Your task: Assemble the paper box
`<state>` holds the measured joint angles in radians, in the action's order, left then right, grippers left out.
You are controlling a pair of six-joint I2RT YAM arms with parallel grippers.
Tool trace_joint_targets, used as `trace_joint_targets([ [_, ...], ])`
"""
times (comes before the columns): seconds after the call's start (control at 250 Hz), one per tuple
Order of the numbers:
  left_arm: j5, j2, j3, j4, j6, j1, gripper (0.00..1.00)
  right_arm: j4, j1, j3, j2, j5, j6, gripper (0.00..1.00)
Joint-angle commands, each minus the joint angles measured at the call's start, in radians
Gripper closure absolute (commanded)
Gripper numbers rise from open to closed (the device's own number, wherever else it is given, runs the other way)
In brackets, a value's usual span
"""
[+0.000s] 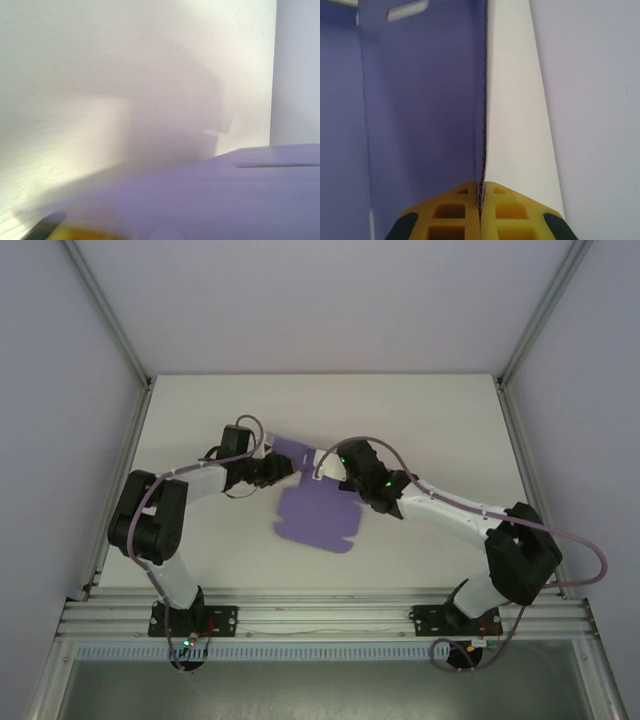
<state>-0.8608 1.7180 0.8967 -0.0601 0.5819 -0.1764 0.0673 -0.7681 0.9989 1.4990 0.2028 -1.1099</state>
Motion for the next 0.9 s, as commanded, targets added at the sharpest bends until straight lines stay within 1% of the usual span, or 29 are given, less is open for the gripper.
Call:
trace_joint_targets([
  [0.0, 0.071, -0.072, -0.033, 0.084, -0.056, 0.032, 0.56, -0.010, 0.013, 0.028, 0.006, 0.030, -0.043, 1.00],
  [0.068, 0.110, -0.109, -0.035, 0.127, -0.085, 0.037, 0.52, -0.013, 0.016, 0.031, 0.013, 0.040, -0.059, 1.00],
  [0.132, 0.148, -0.140, -0.032, 0.160, -0.107, 0.040, 0.42, -0.027, 0.016, 0.026, 0.018, 0.049, -0.082, 1.00],
  [0.252, 0.182, -0.177, 0.000, 0.207, -0.139, 0.060, 0.18, -0.151, 0.012, -0.030, 0.027, 0.071, -0.184, 1.00],
  [0.296, 0.195, -0.185, 0.019, 0.218, -0.153, 0.067, 0.01, -0.222, 0.009, -0.052, 0.037, 0.090, -0.228, 1.00],
  [0.412, 0.257, -0.185, 0.083, 0.252, -0.175, 0.085, 0.00, -0.389, 0.001, -0.108, 0.071, 0.127, -0.374, 1.00],
  [0.524, 0.343, -0.187, 0.150, 0.274, -0.203, 0.092, 0.00, -0.548, -0.009, -0.160, 0.119, 0.155, -0.497, 1.00],
  [0.596, 0.343, -0.184, 0.189, 0.275, -0.243, 0.094, 0.00, -0.606, -0.015, -0.178, 0.140, 0.154, -0.532, 1.00],
  [0.648, 0.291, -0.176, 0.213, 0.270, -0.314, 0.092, 0.00, -0.646, -0.017, -0.191, 0.147, 0.138, -0.536, 1.00],
  [0.707, 0.204, -0.160, 0.234, 0.277, -0.441, 0.092, 0.00, -0.705, -0.016, -0.214, 0.154, 0.115, -0.557, 1.00],
  [0.767, 0.195, -0.138, 0.257, 0.307, -0.560, 0.092, 0.00, -0.778, -0.016, -0.236, 0.178, 0.113, -0.600, 1.00],
  [0.835, 0.189, -0.095, 0.294, 0.379, -0.690, 0.092, 0.00, -0.881, -0.016, -0.255, 0.217, 0.122, -0.658, 1.00],
  [0.895, 0.142, -0.056, 0.325, 0.456, -0.816, 0.092, 0.00, -0.906, -0.016, -0.253, 0.231, 0.132, -0.665, 1.00],
])
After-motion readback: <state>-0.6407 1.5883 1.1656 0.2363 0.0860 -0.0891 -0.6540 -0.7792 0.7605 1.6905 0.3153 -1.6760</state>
